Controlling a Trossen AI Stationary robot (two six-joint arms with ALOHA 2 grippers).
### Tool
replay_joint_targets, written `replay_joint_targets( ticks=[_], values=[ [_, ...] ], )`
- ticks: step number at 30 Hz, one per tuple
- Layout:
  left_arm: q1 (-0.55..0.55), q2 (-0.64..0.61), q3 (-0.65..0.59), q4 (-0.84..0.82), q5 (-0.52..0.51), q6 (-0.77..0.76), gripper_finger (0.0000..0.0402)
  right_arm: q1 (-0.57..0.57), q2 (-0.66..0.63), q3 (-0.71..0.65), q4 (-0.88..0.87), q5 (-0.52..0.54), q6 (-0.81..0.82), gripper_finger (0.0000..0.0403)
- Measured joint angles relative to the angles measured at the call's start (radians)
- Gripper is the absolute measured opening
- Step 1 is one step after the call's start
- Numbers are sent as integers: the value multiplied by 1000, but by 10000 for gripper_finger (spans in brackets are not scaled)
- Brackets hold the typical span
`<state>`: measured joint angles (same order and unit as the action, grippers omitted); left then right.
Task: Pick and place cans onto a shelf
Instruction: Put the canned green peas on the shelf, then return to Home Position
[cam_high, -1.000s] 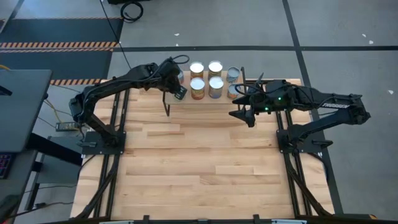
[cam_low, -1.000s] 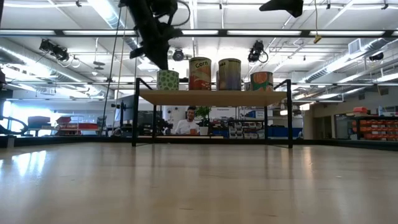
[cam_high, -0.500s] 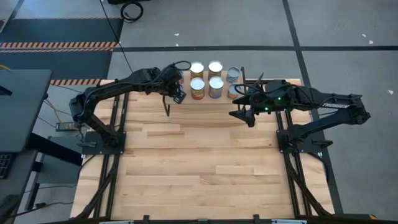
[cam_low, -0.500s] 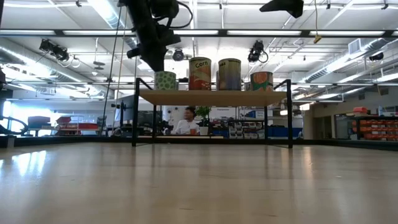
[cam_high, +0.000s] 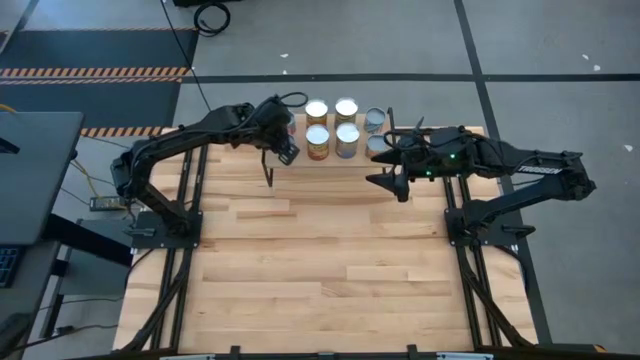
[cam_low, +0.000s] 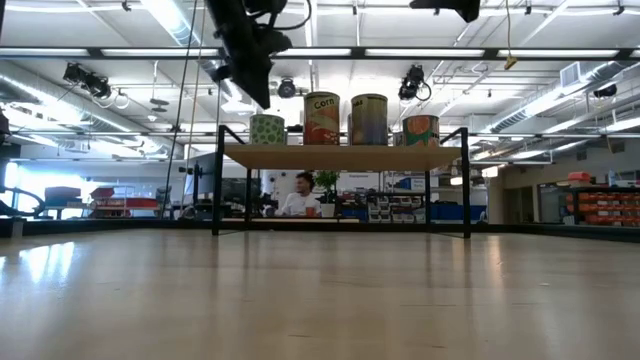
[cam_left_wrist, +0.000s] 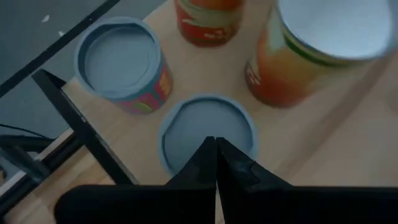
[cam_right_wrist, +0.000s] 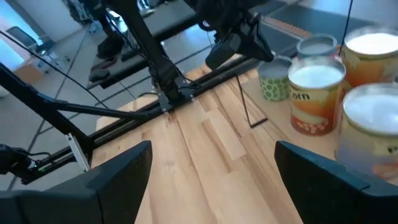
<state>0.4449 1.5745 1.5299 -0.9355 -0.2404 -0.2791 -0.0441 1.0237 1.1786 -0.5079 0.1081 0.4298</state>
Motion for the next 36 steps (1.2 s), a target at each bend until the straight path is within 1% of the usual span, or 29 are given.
replay_joint_targets(
  ticks=[3,6,7,9,12,15,16,17,20,24,28,30,32,34,36],
  values=[
    [-1,0,43,-61,4,14,6,-6,-6,0,27,2,-34,347],
    [0,-34,53,-54,55,35,5,-20,-26,0,97,0,-77,347],
    [0,-58,48,-25,69,56,4,-26,-35,0,125,-13,-98,346],
    [1,-112,31,41,129,106,3,-49,-54,-1,157,-59,-139,339],
    [19,-181,-27,145,236,150,2,-98,-75,-26,216,-173,-172,310],
    [38,-259,-111,302,352,211,2,-153,-81,-72,297,-280,-202,267],
    [43,-283,-137,359,374,214,2,-170,-81,-81,310,-303,-214,251],
    [47,-301,-155,403,376,204,2,-184,-79,-84,325,-317,-221,235],
    [51,-319,-176,455,344,109,9,-211,-74,-85,355,-318,-224,191],
    [52,-327,-175,477,326,65,24,-216,-75,-85,348,-313,-247,155],
    [51,-325,-175,476,324,60,29,-216,-67,-85,353,-286,-334,146],
    [45,-325,-175,489,323,62,27,-217,-60,-85,356,-277,-348,145],
    [46,-324,-176,525,324,111,25,-217,-61,-85,334,-269,-317,145],
    [51,-329,-176,524,331,153,23,-206,-79,-86,318,-264,-296,145],
    [61,-360,-187,490,386,196,21,-169,-122,-86,330,-245,-304,145]
  ],
)
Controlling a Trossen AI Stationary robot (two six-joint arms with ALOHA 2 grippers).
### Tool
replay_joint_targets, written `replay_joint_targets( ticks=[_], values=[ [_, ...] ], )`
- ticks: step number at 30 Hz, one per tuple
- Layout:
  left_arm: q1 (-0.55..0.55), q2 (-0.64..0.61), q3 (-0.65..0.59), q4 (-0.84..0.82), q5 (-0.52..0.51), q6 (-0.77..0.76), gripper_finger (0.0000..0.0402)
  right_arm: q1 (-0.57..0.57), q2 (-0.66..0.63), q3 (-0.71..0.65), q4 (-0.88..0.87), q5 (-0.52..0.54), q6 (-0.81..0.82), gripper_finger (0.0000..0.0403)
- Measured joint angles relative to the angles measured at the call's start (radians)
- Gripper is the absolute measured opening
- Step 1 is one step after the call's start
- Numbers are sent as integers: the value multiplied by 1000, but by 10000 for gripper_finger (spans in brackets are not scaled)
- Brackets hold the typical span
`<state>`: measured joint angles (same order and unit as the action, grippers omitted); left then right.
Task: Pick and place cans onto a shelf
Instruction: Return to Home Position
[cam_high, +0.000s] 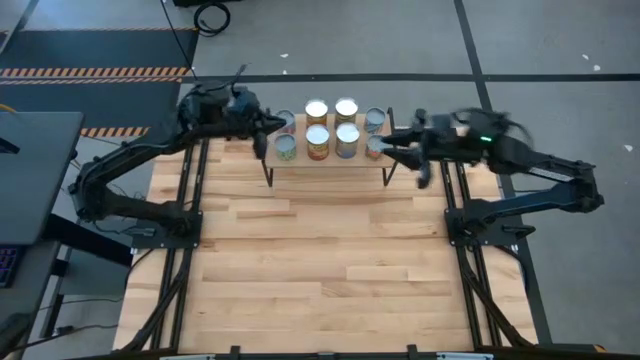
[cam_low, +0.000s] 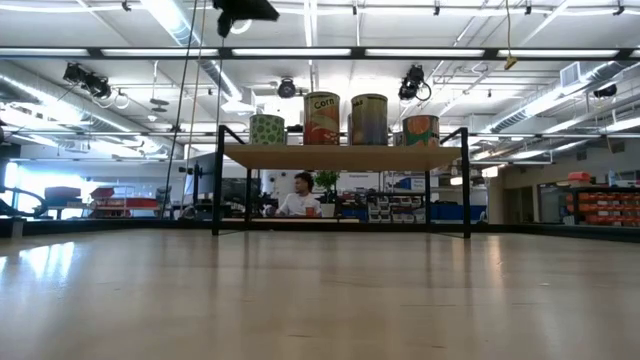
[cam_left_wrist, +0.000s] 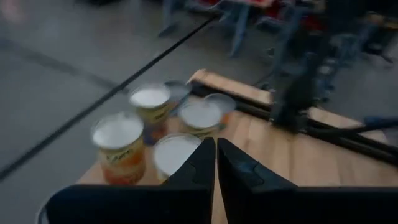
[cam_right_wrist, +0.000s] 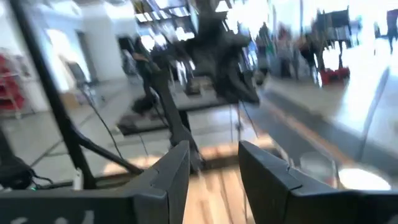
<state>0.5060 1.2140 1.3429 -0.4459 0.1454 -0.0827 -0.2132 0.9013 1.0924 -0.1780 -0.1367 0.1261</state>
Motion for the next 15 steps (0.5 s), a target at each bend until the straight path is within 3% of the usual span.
replay_joint_targets(
  ticks=[4,7,10,15],
  values=[
    [4,-117,-117,94,123,43,21,104,-132,-11,-17,61,-73,145],
    [3,-230,-286,221,141,37,24,185,-226,-96,-11,64,-78,145],
    [4,-358,-445,379,142,-18,25,242,-281,-222,65,51,-68,145],
    [-14,-564,-606,364,179,-104,20,258,-396,-412,295,1,52,145]
  ],
)
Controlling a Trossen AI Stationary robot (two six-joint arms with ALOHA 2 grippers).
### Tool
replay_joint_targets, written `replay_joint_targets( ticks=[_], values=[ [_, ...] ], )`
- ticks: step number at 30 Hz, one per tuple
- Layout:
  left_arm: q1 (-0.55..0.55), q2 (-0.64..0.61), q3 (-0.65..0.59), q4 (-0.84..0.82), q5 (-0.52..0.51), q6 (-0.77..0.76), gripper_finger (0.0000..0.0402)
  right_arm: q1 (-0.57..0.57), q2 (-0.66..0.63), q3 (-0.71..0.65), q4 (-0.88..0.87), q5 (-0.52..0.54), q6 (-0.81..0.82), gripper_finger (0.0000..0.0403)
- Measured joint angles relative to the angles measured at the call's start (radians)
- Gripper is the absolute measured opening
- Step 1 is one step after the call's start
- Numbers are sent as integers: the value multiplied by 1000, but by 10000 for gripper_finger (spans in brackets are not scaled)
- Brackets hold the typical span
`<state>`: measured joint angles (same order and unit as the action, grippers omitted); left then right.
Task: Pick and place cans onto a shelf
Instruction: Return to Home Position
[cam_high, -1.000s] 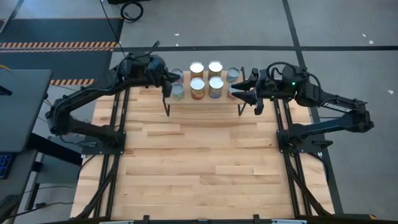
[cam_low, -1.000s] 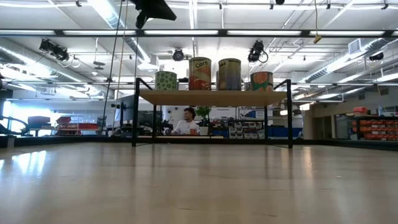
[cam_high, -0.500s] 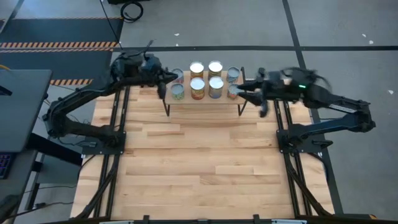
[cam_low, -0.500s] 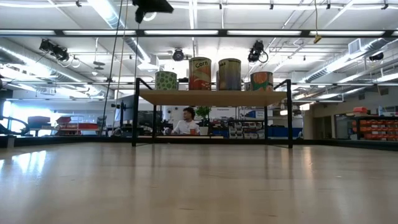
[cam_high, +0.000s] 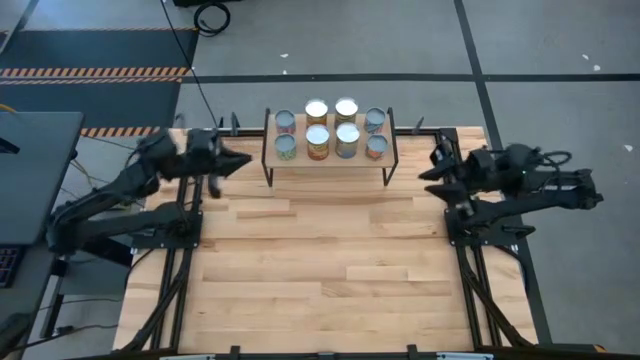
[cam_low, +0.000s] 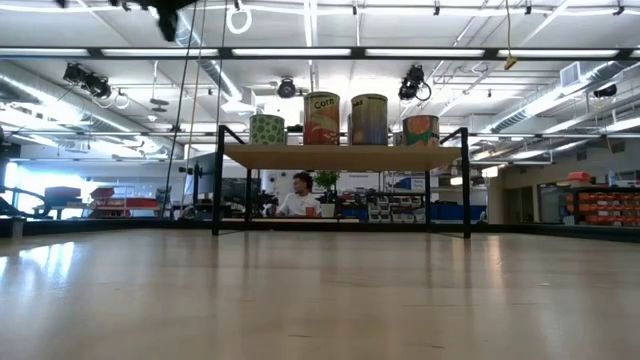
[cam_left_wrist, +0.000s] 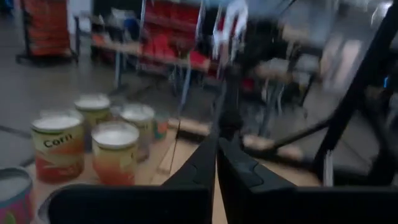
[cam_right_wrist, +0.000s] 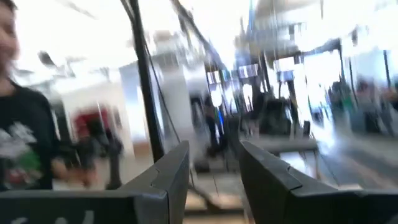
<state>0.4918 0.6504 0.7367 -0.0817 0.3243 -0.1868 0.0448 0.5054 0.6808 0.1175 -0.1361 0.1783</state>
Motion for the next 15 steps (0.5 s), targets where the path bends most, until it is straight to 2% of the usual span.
replay_joint_targets(
  ticks=[3,5,8,10,13,15],
  values=[
    [-31,-157,-96,40,-62,-59,19,2,-48,-135,202,-61,-2,145],
    [-70,-234,-165,53,-90,-99,20,2,-56,-232,311,-53,2,145],
    [-161,-281,-261,48,-74,-166,23,18,-36,-362,508,16,26,145],
    [-230,-298,-298,64,-94,-177,24,30,-33,-446,618,15,61,145],
    [-328,-329,-330,73,-205,-176,23,33,-95,-566,800,-36,86,145],
    [-387,-352,-366,68,-294,-172,23,32,-163,-647,869,-22,57,145]
  ],
)
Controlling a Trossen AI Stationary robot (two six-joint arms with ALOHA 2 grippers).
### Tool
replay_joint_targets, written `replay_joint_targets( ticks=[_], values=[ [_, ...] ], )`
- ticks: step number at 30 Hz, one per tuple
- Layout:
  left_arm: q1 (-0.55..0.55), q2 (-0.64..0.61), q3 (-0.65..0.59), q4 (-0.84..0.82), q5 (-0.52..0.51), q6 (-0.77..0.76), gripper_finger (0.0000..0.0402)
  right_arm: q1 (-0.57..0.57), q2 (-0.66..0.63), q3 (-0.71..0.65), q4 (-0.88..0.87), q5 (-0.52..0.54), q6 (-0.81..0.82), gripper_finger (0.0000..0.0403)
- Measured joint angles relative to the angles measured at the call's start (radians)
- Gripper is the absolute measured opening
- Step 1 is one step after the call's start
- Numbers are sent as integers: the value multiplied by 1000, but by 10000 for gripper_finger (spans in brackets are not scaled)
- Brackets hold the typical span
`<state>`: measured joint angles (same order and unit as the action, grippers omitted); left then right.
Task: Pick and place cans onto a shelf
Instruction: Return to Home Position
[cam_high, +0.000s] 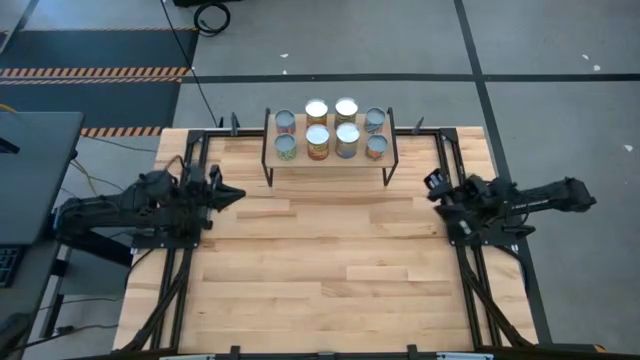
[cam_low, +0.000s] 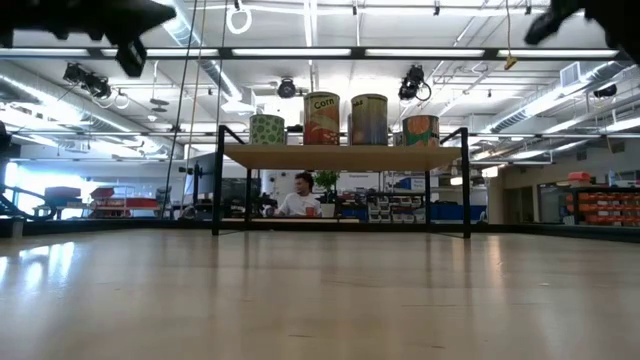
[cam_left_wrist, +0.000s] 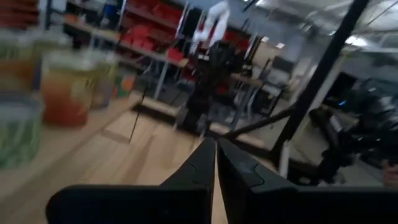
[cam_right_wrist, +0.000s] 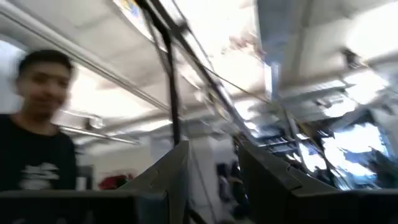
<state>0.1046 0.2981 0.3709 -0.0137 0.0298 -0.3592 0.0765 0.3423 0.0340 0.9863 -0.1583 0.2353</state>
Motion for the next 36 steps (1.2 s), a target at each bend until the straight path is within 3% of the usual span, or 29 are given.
replay_joint_targets(
  ticks=[4,9,13,19,22,25,30,36],
  values=[
    [-91,-62,-61,-11,-109,9,26,-24,-102,-7,-226,20,88,145],
    [-156,-165,-69,-110,-116,42,27,-62,-241,-9,-303,-131,104,145],
    [-157,-241,-85,-107,-126,87,27,-76,-341,-28,-507,-21,23,145],
    [-157,-260,-105,-136,-77,71,27,-77,-323,-28,-554,36,-39,145],
    [-157,-260,-105,-134,-129,51,27,-77,-323,-28,-593,42,-32,145],
    [-156,-248,-106,-62,-208,61,27,-77,-322,-28,-627,34,-29,145],
    [-157,-214,-107,155,-210,207,27,-77,-322,-28,-621,34,-26,145],
    [-156,-207,-167,299,-210,214,27,-77,-322,-28,-622,34,-27,145]
  ],
)
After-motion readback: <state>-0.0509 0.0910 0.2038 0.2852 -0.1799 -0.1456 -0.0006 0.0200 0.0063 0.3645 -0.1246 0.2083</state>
